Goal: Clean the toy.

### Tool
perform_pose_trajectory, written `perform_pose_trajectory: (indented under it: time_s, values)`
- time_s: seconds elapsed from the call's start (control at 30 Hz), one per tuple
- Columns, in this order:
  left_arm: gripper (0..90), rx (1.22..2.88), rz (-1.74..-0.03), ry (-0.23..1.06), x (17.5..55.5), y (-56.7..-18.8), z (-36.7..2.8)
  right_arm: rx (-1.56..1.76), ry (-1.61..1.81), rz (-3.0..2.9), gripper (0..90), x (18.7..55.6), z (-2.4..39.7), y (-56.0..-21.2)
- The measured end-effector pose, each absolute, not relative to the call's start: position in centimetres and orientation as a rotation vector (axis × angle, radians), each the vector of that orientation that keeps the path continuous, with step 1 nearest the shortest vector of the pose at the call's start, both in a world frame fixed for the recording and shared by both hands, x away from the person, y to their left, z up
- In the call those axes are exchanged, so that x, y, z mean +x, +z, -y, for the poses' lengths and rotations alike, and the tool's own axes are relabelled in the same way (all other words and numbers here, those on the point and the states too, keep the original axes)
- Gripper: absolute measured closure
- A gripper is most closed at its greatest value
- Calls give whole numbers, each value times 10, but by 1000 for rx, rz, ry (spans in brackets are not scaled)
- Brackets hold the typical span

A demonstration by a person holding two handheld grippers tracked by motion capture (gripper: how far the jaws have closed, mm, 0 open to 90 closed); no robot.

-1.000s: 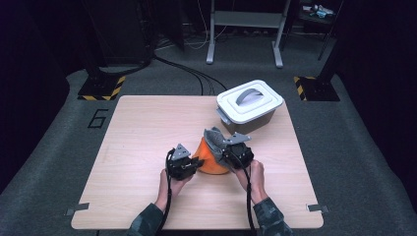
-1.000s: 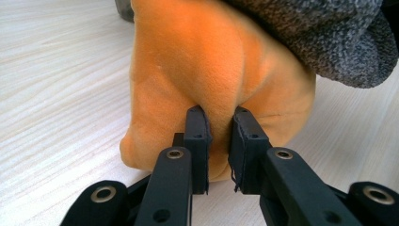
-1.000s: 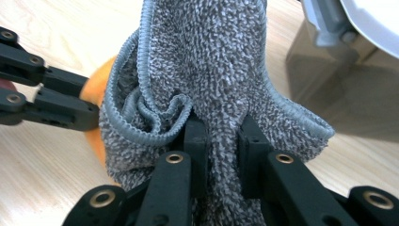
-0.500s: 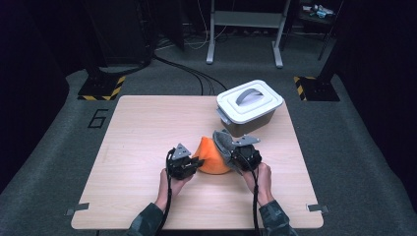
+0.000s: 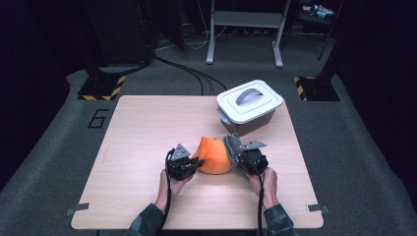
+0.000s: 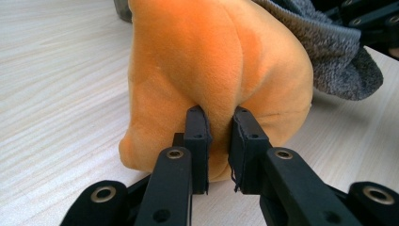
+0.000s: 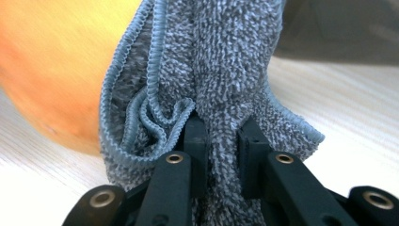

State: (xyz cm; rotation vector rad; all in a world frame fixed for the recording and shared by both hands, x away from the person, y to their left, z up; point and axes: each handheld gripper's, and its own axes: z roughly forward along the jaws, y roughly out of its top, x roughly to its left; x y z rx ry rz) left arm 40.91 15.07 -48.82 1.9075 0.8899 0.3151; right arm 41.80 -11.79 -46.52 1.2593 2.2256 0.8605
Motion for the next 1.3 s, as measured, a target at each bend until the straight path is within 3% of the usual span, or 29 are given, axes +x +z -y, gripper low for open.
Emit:
perform_pose_trajectory:
  time_s: [0.13, 0.43, 0.63, 0.73, 0.77, 0.83, 0.9, 0.97, 1.13, 1.3]
  values:
    - [782, 1910, -885, 317, 409, -487, -151, 1272, 845, -2230, 775, 418, 121, -468]
    - [782, 1913, -881, 311, 408, -487, -152, 1121, 974, -2208, 774, 397, 96, -418]
    - [750, 1912, -883, 302, 409, -488, -155, 1059, 893, -2277, 776, 411, 70, -434]
    - [619, 1909, -865, 308, 410, -487, -155, 1121, 916, -2267, 778, 415, 75, -438]
    - [619, 1912, -870, 313, 409, -486, -155, 1121, 916, -2267, 778, 415, 75, -438]
    - [481, 1947, -847, 318, 410, -487, -155, 1126, 914, -2261, 778, 418, 78, -439]
    - [431, 1960, -856, 310, 412, -491, -153, 1106, 917, -2270, 778, 420, 79, -439]
    - [464, 1978, -853, 322, 413, -493, -150, 1102, 914, -2272, 778, 420, 78, -439]
    - [713, 1988, -840, 331, 412, -493, -148, 1115, 917, -2264, 777, 423, 79, -440]
    - [782, 1967, -859, 337, 412, -493, -149, 1112, 944, -2258, 775, 422, 80, -433]
